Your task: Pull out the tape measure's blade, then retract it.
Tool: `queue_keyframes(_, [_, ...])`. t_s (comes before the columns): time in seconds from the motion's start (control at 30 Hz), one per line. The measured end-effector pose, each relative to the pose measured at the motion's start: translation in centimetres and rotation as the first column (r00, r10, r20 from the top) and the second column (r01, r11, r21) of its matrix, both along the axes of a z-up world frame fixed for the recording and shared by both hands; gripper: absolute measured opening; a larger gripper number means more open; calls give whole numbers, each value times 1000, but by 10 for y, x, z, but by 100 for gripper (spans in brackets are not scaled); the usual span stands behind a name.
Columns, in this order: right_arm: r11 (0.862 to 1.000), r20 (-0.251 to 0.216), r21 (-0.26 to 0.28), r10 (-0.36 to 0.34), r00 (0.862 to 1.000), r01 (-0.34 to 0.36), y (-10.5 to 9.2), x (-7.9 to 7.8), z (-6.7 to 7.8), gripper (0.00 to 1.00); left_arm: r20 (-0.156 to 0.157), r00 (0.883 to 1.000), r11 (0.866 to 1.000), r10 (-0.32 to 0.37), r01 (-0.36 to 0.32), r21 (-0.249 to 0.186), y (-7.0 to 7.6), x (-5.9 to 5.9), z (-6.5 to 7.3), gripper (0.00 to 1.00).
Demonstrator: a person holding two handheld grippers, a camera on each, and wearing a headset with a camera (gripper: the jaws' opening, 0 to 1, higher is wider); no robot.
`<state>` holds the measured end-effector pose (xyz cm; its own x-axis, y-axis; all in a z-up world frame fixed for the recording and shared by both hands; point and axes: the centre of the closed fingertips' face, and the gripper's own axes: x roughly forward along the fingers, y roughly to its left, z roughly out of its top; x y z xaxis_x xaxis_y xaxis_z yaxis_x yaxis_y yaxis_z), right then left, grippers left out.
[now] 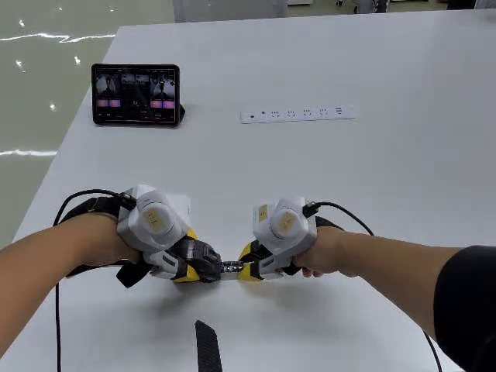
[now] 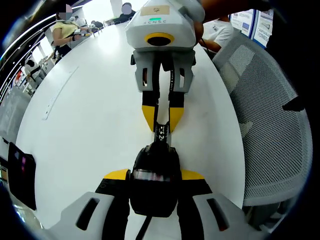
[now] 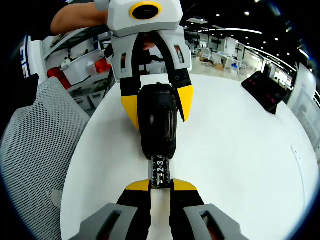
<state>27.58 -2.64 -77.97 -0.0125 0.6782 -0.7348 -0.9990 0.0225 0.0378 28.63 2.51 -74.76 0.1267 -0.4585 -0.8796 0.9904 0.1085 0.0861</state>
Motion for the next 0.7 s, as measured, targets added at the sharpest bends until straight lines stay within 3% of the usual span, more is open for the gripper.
queue_keyframes(0.7, [1000,-3,-22,-14,1000,14,-14,2,-1,9,1,1000,1000,9,-9,3,0,1,0,31])
